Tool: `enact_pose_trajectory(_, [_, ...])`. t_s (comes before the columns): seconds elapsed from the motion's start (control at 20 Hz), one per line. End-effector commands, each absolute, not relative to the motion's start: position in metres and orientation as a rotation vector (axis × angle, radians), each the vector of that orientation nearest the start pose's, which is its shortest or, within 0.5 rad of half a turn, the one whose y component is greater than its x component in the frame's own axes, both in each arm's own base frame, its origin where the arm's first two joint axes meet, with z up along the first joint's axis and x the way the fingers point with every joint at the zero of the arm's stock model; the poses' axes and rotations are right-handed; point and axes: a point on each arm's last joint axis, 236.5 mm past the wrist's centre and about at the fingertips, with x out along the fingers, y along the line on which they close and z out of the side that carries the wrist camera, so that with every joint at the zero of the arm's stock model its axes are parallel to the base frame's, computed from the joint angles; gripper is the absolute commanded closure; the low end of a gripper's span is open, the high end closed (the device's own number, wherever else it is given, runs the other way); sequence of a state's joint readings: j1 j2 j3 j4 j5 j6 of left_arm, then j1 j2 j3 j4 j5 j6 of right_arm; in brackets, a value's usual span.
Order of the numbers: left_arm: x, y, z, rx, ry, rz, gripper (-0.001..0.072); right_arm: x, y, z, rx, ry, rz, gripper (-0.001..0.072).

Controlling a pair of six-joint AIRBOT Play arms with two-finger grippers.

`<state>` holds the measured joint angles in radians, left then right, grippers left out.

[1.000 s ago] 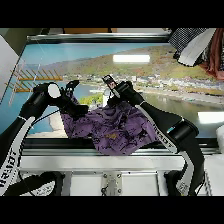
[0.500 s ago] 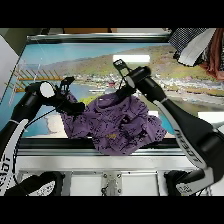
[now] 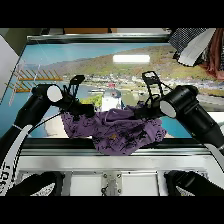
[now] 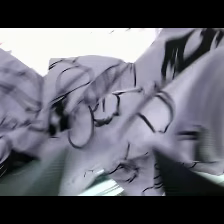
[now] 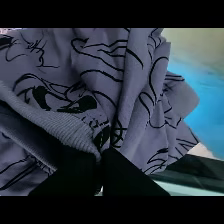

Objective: Fold the clothes and pants, and hang the long-sleeved shirts on hangers.

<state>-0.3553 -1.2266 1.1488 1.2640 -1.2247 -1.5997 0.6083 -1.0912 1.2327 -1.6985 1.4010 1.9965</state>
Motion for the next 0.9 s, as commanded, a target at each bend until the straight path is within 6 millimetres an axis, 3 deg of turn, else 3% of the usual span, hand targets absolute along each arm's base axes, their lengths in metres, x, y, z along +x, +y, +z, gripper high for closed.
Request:
enact_pose_trajectory(0.0, [0.328, -0.221, 0.043, -0.080, 1.288, -0.492, 0.0089, 0.274, 0.170, 0.092, -0.041, 1.227, 0.161, 0.0685])
enact_pose_trajectory(0.15, [0.330, -0.253, 0.081, -0.078, 1.162, -0.565, 0.0089, 0.274, 0.170, 0.092, -0.041, 1.227, 0.161, 0.0684])
enact_pose_trajectory(0.25, [0.317, -0.279, 0.082, -0.043, 1.136, -0.630, 0.0089, 0.274, 0.170, 0.092, -0.041, 1.227, 0.161, 0.0684])
enact_pose_trajectory(0.35, [0.309, -0.290, 0.060, 0.050, 1.173, -0.641, 0.0089, 0.274, 0.170, 0.093, -0.039, 1.224, 0.163, 0.0684])
enact_pose_trajectory(0.55, [0.312, -0.291, 0.006, 0.185, 1.255, -0.591, 0.0090, 0.274, 0.170, 0.093, -0.040, 1.224, 0.163, 0.0684])
enact_pose_trajectory(0.75, [0.319, -0.286, -0.016, 0.177, 1.300, -0.552, 0.0104, 0.274, 0.170, 0.093, -0.039, 1.224, 0.163, 0.0684])
enact_pose_trajectory(0.85, [0.329, -0.283, -0.014, 0.135, 1.282, -0.525, 0.0508, 0.274, 0.169, 0.093, -0.053, 1.222, 0.171, 0.0684])
